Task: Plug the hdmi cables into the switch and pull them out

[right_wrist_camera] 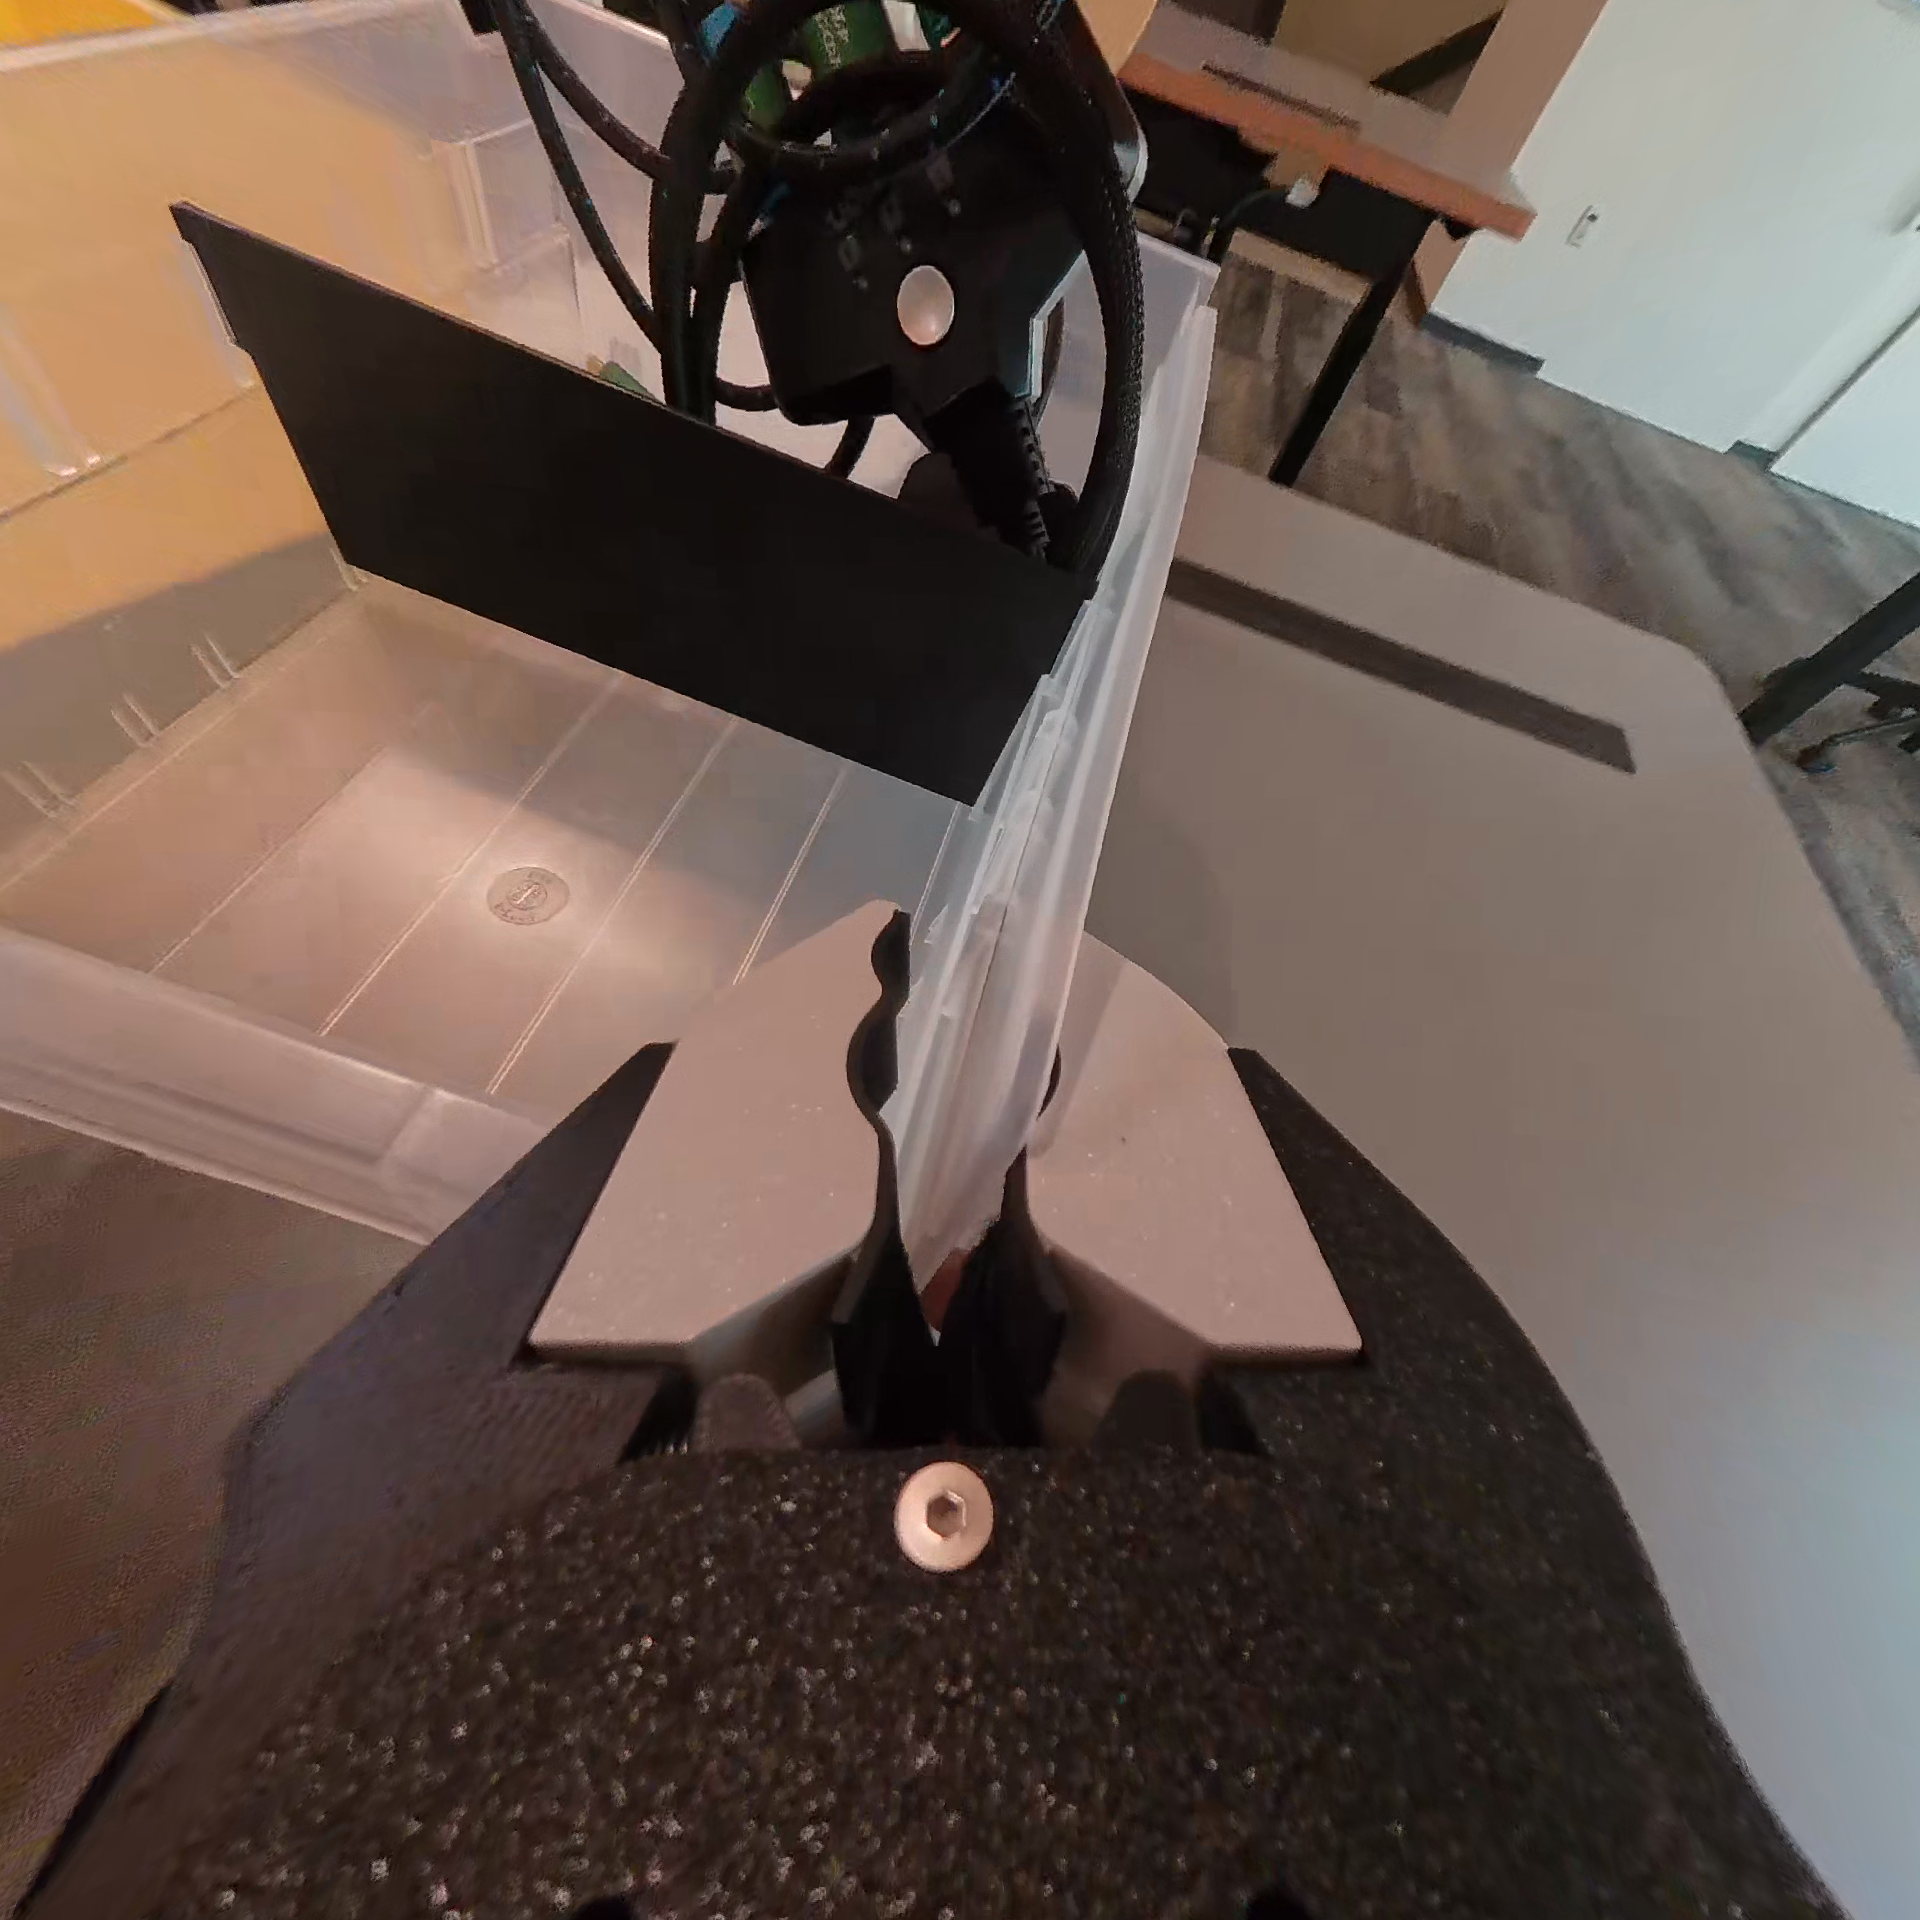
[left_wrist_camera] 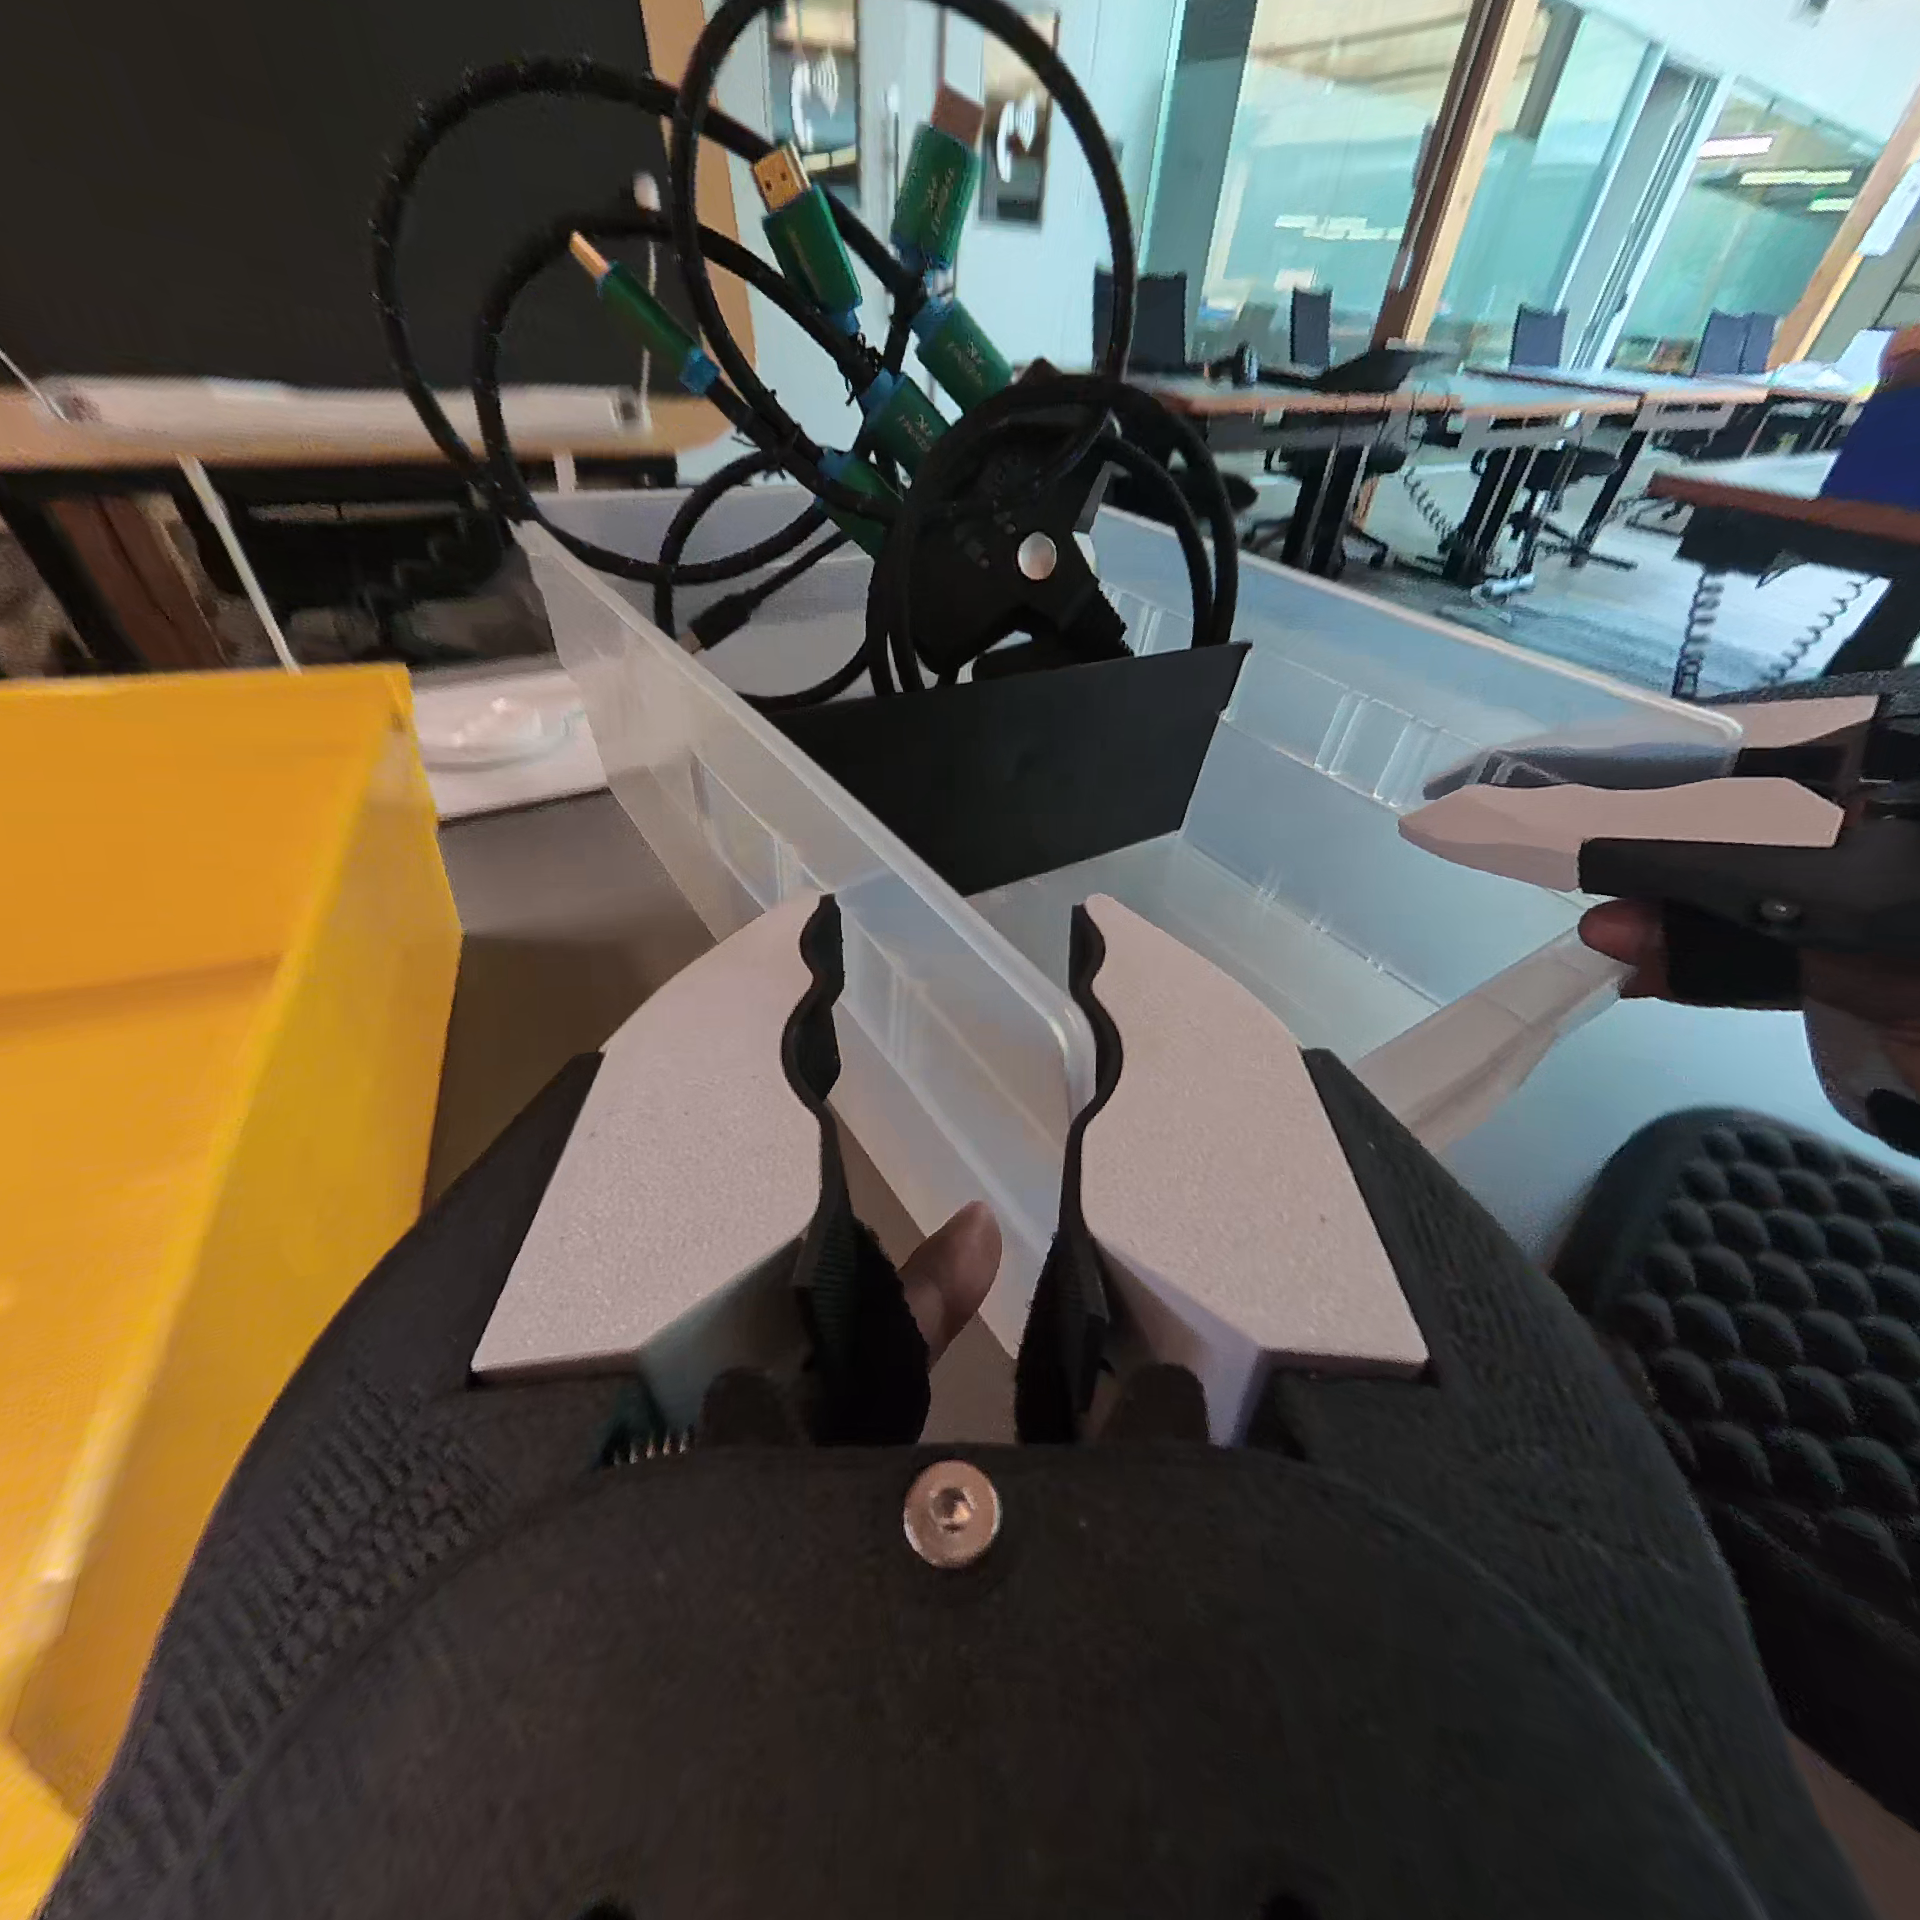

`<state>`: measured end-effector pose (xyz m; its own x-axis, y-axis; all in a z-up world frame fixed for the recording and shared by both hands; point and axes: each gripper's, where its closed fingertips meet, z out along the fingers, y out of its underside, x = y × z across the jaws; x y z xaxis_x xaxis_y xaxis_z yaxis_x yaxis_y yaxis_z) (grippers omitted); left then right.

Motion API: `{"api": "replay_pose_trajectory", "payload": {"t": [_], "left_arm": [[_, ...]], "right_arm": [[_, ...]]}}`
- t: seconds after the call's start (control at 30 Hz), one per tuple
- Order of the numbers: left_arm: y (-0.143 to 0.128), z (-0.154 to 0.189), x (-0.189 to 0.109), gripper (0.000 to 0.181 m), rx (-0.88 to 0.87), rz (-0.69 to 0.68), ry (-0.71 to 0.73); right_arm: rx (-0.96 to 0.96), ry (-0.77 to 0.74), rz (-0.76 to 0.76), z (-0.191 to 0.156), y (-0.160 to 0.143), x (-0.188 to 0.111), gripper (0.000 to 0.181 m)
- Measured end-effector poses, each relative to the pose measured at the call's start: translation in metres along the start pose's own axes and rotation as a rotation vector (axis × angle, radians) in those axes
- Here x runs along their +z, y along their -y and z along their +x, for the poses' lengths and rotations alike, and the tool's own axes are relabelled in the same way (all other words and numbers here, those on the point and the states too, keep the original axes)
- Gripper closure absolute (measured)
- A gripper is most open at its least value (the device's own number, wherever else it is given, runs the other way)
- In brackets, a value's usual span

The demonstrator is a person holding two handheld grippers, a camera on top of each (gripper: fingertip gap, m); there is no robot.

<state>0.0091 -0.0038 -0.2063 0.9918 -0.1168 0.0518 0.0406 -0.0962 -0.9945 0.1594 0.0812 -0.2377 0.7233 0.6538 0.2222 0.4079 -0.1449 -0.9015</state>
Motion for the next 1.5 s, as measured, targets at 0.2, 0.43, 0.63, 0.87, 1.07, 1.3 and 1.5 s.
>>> {"api": "replay_pose_trajectory", "payload": {"t": [0.2, 0.43, 0.63, 0.87, 1.07, 1.3, 1.5], "left_arm": [[0.064, -0.017, -0.031, 0.146, 0.054, 0.179, 0.052], [0.115, -0.083, -0.109, 0.148, 0.059, 0.31, 0.219], [0.126, -0.162, -0.219, 0.148, 0.11, 0.333, 0.501], [0.088, -0.229, -0.353, 0.15, 0.125, 0.284, 0.841], [0.03, -0.255, -0.407, 0.153, 0.044, 0.221, 0.946], [-0.021, -0.282, -0.403, 0.155, -0.096, 0.172, 0.887], [-0.042, -0.309, -0.394, 0.158, -0.106, 0.099, 0.867]], "right_arm": [[-0.072, -0.046, 0.117, -0.008, 0.073, -0.027, 0.166], [-0.174, 0.042, 0.282, -0.083, 0.165, -0.03, 0.166], [-0.214, 0.293, 0.413, -0.213, 0.223, -0.011, 0.166], [-0.225, 0.589, 0.504, -0.386, 0.231, -0.007, 0.167], [-0.259, 0.689, 0.465, -0.466, 0.19, -0.005, 0.166], [-0.274, 0.657, 0.369, -0.487, 0.142, 0.015, 0.164], [-0.248, 0.679, 0.253, -0.5, 0.118, 0.039, 0.159]]}}
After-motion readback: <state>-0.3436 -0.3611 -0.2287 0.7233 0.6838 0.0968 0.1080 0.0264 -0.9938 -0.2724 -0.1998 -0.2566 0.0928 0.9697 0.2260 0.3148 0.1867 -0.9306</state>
